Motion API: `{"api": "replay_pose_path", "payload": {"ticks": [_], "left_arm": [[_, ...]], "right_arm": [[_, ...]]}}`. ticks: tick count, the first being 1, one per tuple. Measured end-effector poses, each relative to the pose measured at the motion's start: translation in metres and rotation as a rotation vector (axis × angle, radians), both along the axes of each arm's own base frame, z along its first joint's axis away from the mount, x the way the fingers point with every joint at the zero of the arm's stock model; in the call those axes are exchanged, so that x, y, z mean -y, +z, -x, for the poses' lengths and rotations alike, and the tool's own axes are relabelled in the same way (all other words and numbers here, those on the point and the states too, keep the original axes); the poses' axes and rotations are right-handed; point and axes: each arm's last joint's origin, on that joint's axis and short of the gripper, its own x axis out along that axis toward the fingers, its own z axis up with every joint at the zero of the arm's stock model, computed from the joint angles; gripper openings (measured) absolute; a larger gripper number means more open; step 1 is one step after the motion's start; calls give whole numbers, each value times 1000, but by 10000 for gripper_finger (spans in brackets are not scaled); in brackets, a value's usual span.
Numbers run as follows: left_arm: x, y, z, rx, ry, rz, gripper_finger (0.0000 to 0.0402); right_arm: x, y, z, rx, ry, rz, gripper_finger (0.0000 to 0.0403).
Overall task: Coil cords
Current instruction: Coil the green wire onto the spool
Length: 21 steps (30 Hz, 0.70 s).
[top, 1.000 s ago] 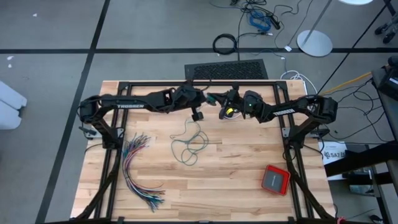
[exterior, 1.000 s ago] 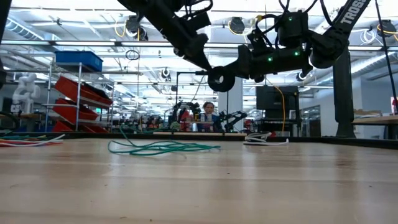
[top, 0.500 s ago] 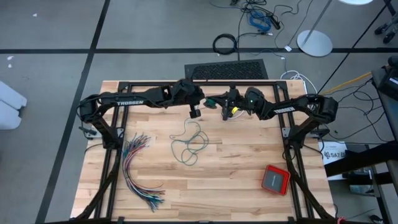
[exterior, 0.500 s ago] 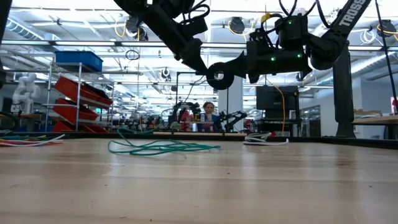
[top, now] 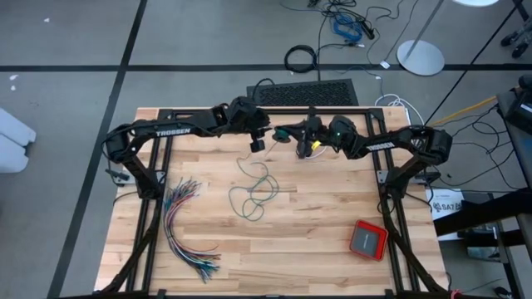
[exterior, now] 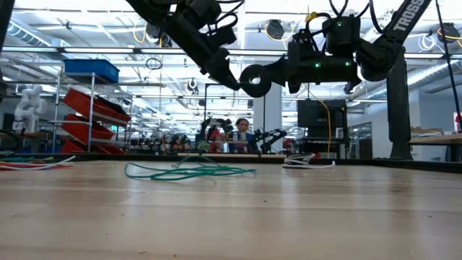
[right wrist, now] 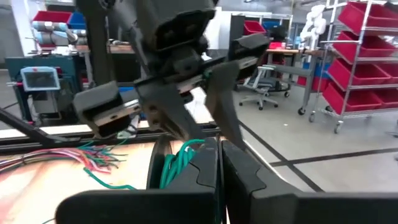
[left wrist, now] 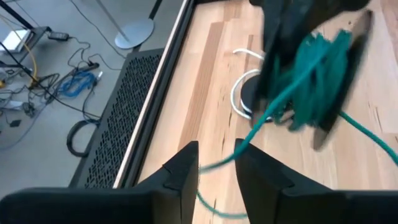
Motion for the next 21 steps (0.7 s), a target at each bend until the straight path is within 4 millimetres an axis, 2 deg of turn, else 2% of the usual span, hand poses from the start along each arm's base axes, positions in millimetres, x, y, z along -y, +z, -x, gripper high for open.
{"api": "replay_pose_path", "payload": {"ticks": [7,12,17,21], "left_arm": [[-8,-8,6,-11,3,28,119],[-16,-27,14,-1,22,40,119],[-23,-49,23,98,29,90,119],[-21,-70,31,187,54,115,119]], "right_arm": [[6,2,3,16,-29,3,0],[9,5,6,40,-41,9,0],[13,9,9,63,-56,9,0],[14,12,12,73,-65,13,0]]}}
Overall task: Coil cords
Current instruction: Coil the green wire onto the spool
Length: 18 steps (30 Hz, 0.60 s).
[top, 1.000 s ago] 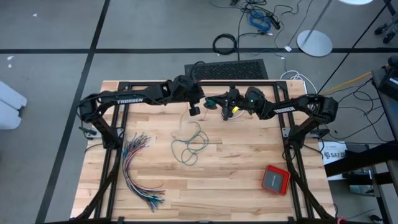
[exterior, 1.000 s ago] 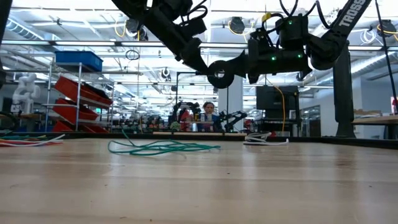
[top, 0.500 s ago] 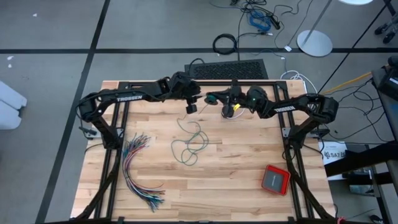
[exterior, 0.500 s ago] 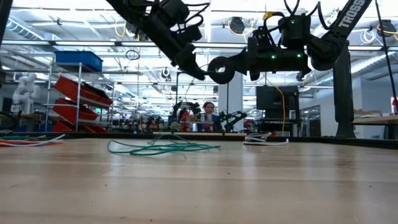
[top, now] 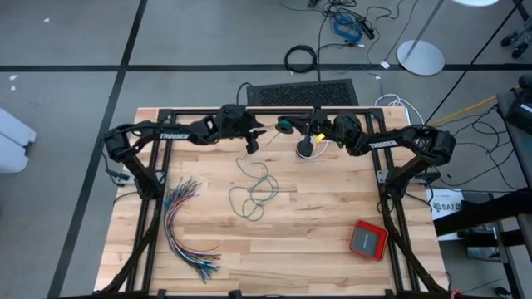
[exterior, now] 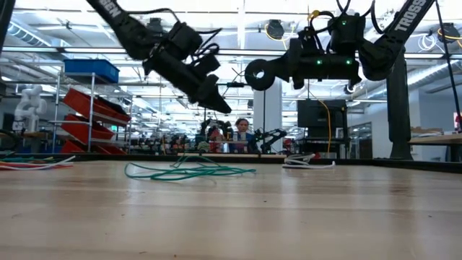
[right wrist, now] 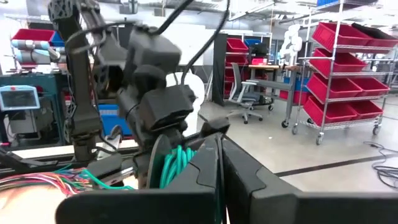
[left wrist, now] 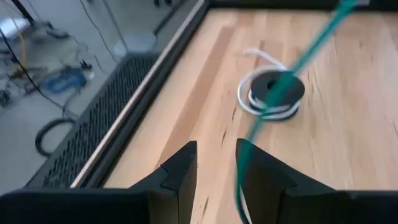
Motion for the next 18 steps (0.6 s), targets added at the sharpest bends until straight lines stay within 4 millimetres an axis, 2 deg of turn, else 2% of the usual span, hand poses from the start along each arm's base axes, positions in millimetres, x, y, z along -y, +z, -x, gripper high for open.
{"api": "replay_pose_path", "payload": {"ticks": [10,18], "left_arm": [[21,-43,23,153,114,11,119],[37,-51,27,191,167,-49,119]], "right_arm": [[5,1,3,8,-21,1,0],[5,0,3,4,-21,-2,0]]}}
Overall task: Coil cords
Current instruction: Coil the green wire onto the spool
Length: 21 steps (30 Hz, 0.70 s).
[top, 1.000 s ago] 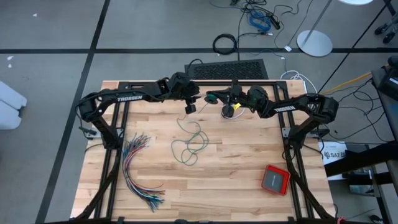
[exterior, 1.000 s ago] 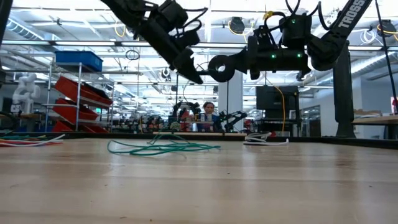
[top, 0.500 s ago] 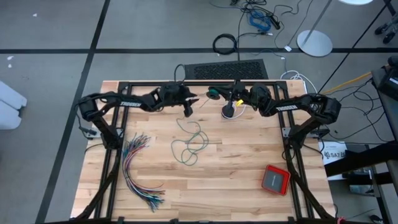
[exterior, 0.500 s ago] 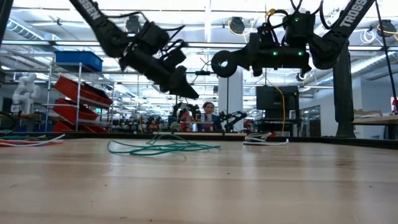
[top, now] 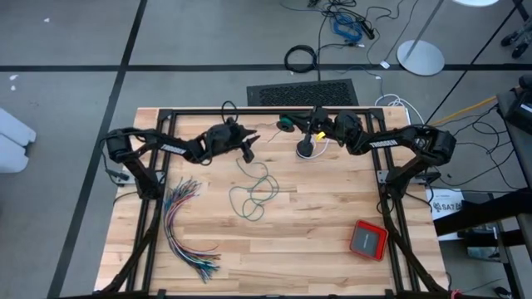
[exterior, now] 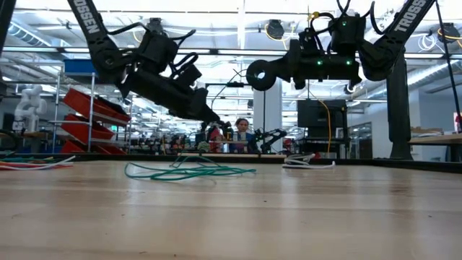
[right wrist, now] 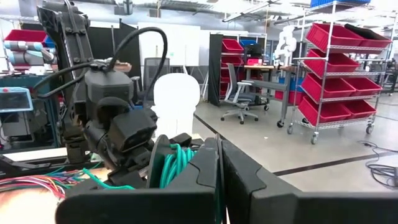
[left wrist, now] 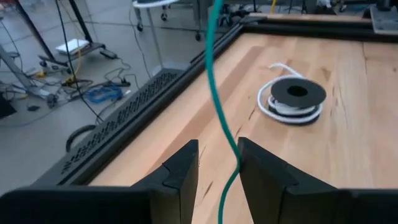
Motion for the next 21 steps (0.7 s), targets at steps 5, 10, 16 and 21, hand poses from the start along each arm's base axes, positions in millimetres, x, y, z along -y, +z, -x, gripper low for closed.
{"api": "replay_pose_path", "payload": {"ticks": [5,10,16,21], "left_arm": [[5,0,1,27,10,-20,119],[6,-5,7,42,63,-16,118],[9,-10,11,45,73,20,118],[11,-13,14,52,108,41,117]], "right_arm": [[0,-1,0,-10,0,-6,0],[0,-2,0,-14,0,-8,0],[1,-2,0,-17,-3,-2,0],[2,-2,1,-16,-8,-5,0]]}}
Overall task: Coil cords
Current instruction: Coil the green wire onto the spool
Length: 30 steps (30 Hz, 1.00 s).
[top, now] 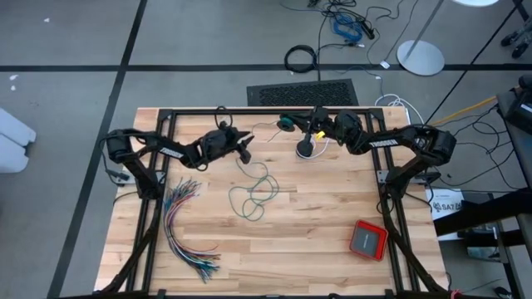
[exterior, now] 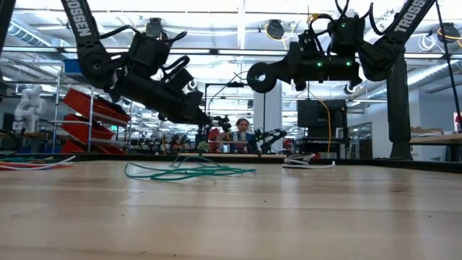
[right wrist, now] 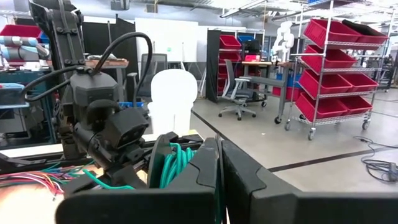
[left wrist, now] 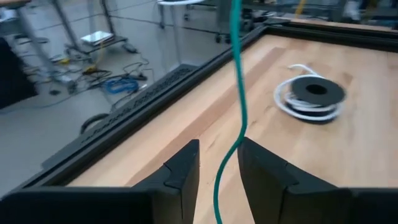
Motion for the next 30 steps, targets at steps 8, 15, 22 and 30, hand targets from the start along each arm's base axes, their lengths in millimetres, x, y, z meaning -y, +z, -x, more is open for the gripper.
{"api": "replay_pose_path", "payload": {"ticks": [8,15,22,30], "left_arm": [[1,0,1,12,38,-8,25],[-4,4,-11,8,13,-34,3],[-17,-23,-38,-47,20,58,2],[-34,-26,-85,-89,-45,125,1]], "right_arm": [[0,0,0,0,0,-1,0],[0,0,0,3,1,-3,0],[-1,1,0,12,-1,-12,0],[-2,0,-2,20,-66,-39,0]]}}
